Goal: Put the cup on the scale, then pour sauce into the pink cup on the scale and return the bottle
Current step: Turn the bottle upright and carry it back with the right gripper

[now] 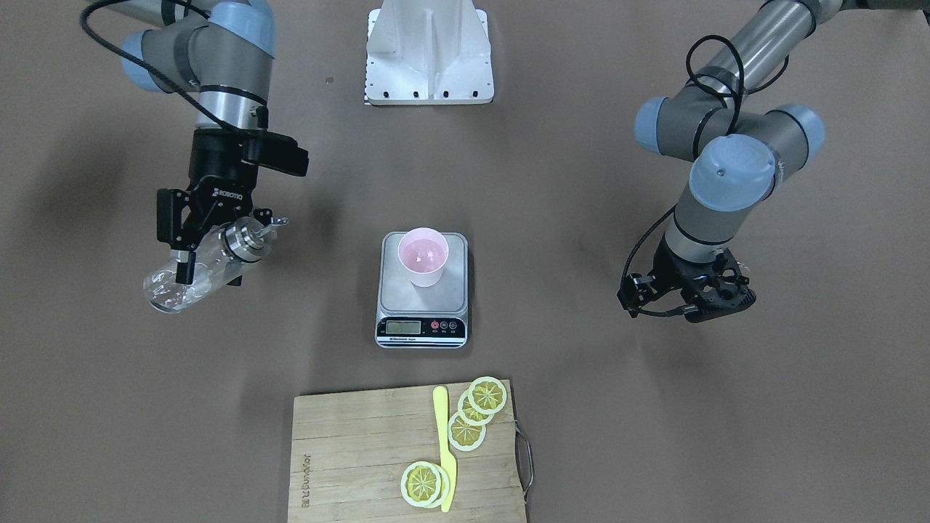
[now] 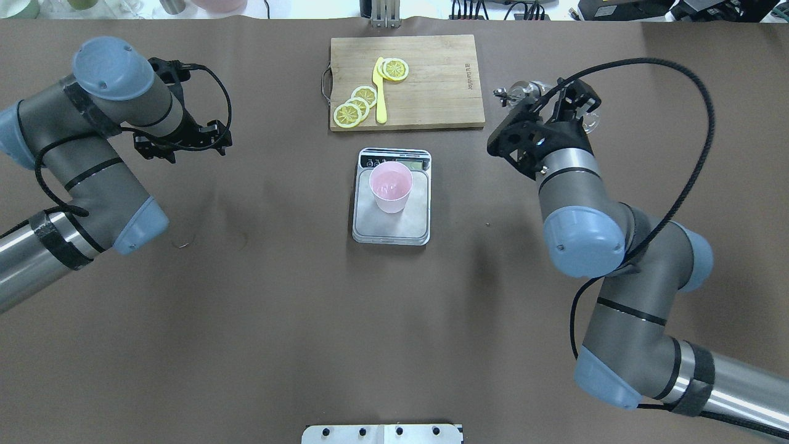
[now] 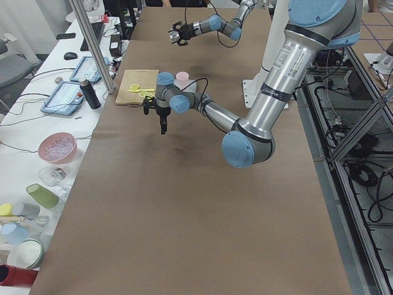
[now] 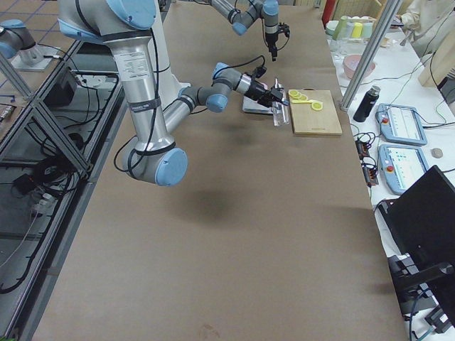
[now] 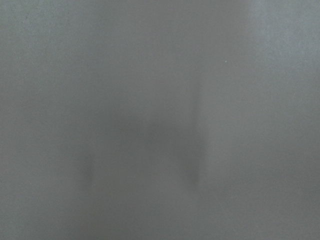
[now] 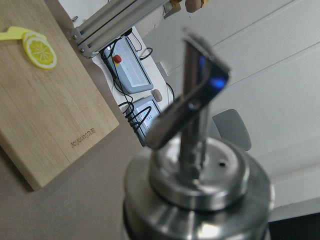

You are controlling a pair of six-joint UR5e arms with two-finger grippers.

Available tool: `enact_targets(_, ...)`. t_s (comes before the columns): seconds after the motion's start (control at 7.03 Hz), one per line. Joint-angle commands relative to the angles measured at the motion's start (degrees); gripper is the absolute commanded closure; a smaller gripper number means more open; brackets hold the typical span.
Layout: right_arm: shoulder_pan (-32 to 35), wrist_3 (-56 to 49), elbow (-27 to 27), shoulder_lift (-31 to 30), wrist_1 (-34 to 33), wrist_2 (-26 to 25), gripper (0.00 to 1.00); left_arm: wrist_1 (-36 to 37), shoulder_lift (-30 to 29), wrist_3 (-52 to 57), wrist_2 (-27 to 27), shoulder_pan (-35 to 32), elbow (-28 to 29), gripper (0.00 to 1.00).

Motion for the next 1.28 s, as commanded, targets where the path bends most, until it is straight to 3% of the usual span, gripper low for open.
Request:
enact_targets(0.0, 5.78, 6.98, 0.56, -8.36, 13.04, 9.47, 1.0, 0.07, 0.02, 0.02, 0.1, -0.04, -0.57, 0.02)
enact_targets(0.28, 9.05, 17.63, -2.5, -13.82, 25.09, 15.2, 1.0, 0.07, 0.02, 0.02, 0.19, 0.05, -0.57, 0.02)
enact_targets(0.43, 11.15, 23.01, -5.48, -16.72, 32.2, 18.79, 1.0, 0.07, 0.1, 0.02, 0.19, 0.05, -0.57, 0.02)
enact_targets(0.71, 12.83, 28.58, -13.74, -20.07, 44.17, 21.28, 1.0, 0.07, 0.1, 0.02, 0.19, 0.05, -0.74, 0.02)
enact_targets(0.85, 15.02, 29.73, -14.38, -21.39, 44.4, 24.6, 1.0, 0.07, 0.1, 0.02, 0.19, 0.05, -0.74, 0.02)
enact_targets(1.14, 15.57, 31.4, -16.14, -21.58, 44.49, 25.07, 1.0, 0.07, -0.07, 0.02, 0.19, 0.14, -0.74, 0.02)
